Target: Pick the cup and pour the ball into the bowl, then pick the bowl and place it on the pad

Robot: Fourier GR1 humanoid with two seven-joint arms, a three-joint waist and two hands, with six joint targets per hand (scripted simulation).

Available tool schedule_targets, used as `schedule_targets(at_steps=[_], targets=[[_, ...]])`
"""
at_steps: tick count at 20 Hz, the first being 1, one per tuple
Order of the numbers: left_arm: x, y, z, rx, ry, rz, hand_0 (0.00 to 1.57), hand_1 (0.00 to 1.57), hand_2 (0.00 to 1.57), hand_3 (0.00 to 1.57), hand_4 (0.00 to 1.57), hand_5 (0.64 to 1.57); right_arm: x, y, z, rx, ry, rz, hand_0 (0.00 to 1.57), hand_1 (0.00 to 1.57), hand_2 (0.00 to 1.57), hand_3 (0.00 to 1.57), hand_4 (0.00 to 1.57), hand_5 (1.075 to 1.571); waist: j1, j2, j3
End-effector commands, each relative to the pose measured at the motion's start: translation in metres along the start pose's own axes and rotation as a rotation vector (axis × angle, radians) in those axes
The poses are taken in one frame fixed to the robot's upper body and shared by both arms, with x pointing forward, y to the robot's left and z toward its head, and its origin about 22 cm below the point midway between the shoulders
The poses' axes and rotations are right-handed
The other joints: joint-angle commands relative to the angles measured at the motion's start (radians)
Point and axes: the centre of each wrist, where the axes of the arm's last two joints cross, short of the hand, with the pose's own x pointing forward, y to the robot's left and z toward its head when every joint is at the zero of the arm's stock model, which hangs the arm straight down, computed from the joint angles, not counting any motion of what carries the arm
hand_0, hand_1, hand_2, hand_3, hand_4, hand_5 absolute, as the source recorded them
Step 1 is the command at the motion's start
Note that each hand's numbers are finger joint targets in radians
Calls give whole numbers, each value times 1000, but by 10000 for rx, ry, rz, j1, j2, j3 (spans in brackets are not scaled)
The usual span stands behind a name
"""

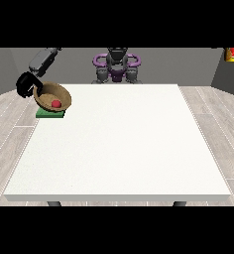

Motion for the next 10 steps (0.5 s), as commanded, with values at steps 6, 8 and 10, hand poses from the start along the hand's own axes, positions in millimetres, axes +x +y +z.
schedule_targets(at_steps=[6, 8, 10], targets=[[-1, -15, -2, -177, 158, -7, 0, 0, 0, 0, 1192, 1563, -12, -15, 0, -1396, 604, 120, 1571, 1571, 1571, 1087, 0, 1550, 171, -170, 38], [9, 7, 4, -195, -43, 67, 0, 0, 0, 0, 1195, 1560, -6, -34, 1, -2024, 211, -137, 1555, 1555, 1512, 932, 0, 1554, 297, 36, 40], [5, 17, 3, 343, -382, -29, 0, 0, 0, 0, 1195, 1561, 20, 1, -7, -1553, -100, -460, 1508, 1508, 1412, 824, 0, 1552, -60, 286, 26]])
